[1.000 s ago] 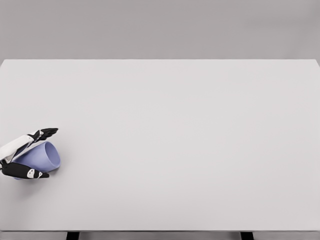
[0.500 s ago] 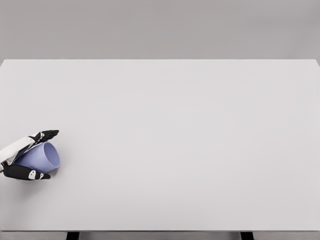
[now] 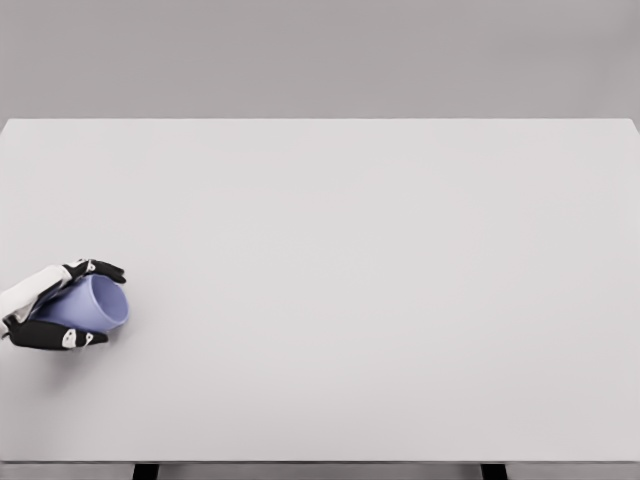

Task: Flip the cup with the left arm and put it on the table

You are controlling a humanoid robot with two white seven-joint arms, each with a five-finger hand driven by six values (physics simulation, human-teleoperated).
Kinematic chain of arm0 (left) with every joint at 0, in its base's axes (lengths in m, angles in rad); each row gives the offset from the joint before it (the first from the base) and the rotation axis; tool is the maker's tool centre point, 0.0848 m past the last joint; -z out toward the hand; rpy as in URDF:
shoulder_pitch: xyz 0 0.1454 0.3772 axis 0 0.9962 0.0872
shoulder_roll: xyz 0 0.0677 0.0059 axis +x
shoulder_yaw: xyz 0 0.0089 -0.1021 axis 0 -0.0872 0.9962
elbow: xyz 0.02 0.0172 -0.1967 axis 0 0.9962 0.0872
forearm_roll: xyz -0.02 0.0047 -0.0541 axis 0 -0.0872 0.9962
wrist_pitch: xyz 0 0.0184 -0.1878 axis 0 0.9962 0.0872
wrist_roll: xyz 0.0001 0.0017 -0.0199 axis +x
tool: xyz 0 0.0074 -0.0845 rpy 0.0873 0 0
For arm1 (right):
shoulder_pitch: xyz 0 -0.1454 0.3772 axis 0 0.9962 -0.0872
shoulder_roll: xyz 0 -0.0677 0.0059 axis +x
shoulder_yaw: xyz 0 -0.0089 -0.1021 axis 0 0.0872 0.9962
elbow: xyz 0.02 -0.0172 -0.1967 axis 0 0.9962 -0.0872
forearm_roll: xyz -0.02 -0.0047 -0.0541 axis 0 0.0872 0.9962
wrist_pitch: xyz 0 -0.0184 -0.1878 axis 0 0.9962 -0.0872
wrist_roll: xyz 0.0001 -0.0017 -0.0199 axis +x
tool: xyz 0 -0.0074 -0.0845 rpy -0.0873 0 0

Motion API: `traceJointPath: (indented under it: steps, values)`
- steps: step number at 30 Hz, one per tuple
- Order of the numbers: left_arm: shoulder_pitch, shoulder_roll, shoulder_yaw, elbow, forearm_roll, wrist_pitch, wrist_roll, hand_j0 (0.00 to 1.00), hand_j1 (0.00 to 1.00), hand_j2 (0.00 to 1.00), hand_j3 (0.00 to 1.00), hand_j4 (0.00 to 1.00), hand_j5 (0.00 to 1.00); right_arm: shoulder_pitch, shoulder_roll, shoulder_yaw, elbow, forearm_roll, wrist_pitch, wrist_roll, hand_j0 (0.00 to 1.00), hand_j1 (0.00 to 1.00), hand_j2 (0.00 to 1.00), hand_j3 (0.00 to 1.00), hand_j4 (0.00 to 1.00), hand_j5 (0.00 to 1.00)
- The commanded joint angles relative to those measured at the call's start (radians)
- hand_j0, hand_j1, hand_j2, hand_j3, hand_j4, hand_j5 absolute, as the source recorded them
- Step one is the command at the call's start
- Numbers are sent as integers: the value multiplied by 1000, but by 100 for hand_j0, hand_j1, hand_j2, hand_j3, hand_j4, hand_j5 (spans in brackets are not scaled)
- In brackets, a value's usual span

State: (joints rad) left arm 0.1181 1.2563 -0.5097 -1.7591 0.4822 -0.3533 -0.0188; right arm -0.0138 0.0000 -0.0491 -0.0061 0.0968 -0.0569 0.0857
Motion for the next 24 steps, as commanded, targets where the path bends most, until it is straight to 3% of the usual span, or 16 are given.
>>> traceJointPath:
  steps: [1,3,6,9,12,14,19,21,24]
  values:
    - [0,2,19,7,32,-118,-4,57,57,57,57,57,57,0,0,0,0,0,0,0,100,100,100,100,100,100]
    - [-14,5,23,32,125,-203,-81,58,58,58,58,58,58,0,0,0,0,0,0,0,100,100,100,100,100,100]
    - [-83,-35,17,64,302,-220,-315,58,58,58,58,58,58,0,0,0,0,0,0,0,100,100,100,100,100,100]
    - [-186,-193,-3,157,397,-208,-572,58,58,58,58,58,58,0,0,0,0,0,-1,0,100,100,100,100,100,100]
    - [-366,-437,-55,355,513,-158,-592,58,58,58,58,58,58,0,0,0,0,0,0,0,100,100,100,100,100,100]
    - [-455,-532,-50,444,536,-59,-592,60,60,60,60,60,60,0,0,0,0,0,0,0,100,100,100,100,100,100]
    - [-545,-692,-4,615,538,51,-592,60,60,60,60,60,60,0,0,0,0,0,0,0,100,100,100,100,100,100]
    - [-545,-753,54,630,532,74,-592,61,61,61,61,61,61,0,0,0,0,0,0,0,100,100,100,100,100,100]
    - [-543,-796,79,630,527,54,-592,63,63,63,63,63,63,0,0,0,0,0,0,0,100,100,100,100,100,100]
